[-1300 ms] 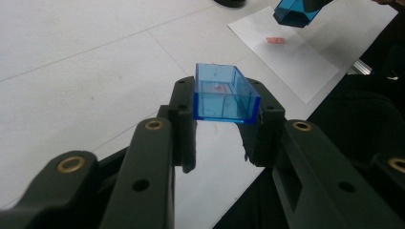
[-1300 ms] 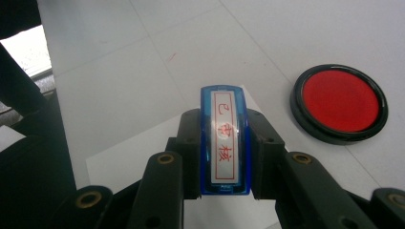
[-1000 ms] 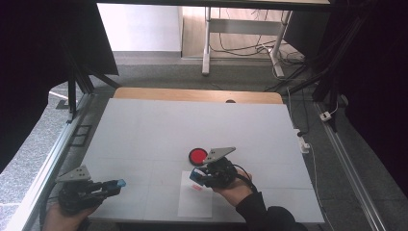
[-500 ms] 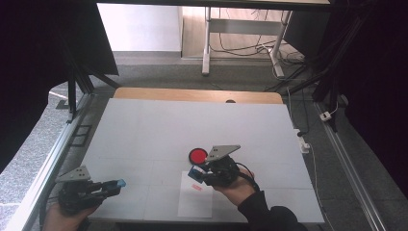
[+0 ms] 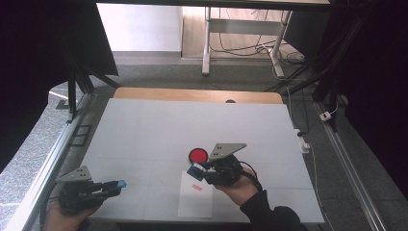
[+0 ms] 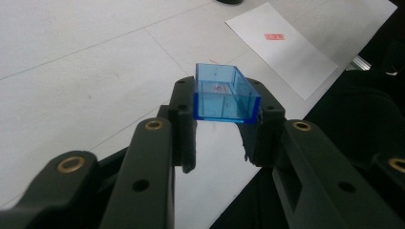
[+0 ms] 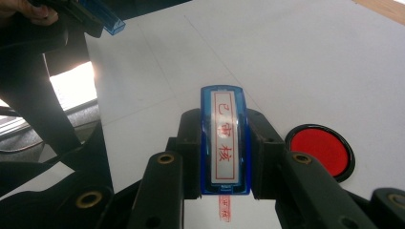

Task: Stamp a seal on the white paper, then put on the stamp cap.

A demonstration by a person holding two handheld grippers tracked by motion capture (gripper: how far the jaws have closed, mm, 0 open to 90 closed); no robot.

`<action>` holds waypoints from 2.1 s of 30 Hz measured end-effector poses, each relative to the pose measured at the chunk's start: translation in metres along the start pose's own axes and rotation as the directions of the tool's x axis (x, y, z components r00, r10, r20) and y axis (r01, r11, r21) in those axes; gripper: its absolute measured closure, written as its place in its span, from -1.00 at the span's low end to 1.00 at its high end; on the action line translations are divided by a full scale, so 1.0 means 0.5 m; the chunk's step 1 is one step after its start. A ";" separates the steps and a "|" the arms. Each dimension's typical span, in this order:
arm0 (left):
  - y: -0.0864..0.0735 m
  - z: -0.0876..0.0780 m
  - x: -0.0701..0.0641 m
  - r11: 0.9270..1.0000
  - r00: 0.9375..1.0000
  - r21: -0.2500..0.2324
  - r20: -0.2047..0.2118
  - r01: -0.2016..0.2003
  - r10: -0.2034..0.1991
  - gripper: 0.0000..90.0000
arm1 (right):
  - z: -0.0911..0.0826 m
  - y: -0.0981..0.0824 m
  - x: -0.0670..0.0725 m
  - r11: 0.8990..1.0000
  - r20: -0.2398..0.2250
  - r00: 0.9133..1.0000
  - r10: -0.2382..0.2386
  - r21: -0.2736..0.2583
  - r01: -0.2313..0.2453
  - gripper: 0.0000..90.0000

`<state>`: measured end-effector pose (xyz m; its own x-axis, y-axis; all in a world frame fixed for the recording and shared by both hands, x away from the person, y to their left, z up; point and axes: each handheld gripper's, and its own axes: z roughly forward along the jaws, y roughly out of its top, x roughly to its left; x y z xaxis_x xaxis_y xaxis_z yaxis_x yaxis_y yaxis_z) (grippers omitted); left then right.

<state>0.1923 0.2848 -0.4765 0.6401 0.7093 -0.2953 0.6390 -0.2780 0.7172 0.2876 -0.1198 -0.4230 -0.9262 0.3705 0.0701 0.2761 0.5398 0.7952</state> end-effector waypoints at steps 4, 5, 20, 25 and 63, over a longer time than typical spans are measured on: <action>0.002 0.001 0.000 1.000 1.000 -0.001 0.012 0.002 -0.002 0.52 | -0.004 0.003 0.001 1.000 -0.004 1.000 0.000 -0.011 0.000 0.58; 0.003 0.001 0.000 1.000 1.000 -0.001 0.012 -0.001 0.001 0.52 | -0.005 0.004 0.000 1.000 -0.004 1.000 0.004 -0.016 -0.004 0.58; 0.039 0.021 -0.023 0.998 0.995 0.015 0.078 -0.062 0.060 0.52 | -0.018 0.015 0.001 0.999 -0.028 1.000 0.009 -0.043 -0.010 0.58; 0.055 0.032 -0.029 0.995 0.988 0.006 0.124 -0.096 0.094 0.52 | -0.023 0.019 0.005 0.999 -0.034 0.999 0.003 -0.048 -0.004 0.58; 0.178 0.150 -0.080 0.952 0.867 -0.058 0.400 -0.302 0.299 0.52 | -0.038 0.042 0.028 0.994 -0.138 0.990 -0.041 -0.104 0.027 0.58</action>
<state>0.2557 0.1831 -0.4484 0.9163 0.2726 -0.2935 0.3901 -0.4408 0.8084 0.2756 -0.1177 -0.3937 -0.9634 0.2399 0.1200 0.2230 0.4679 0.8552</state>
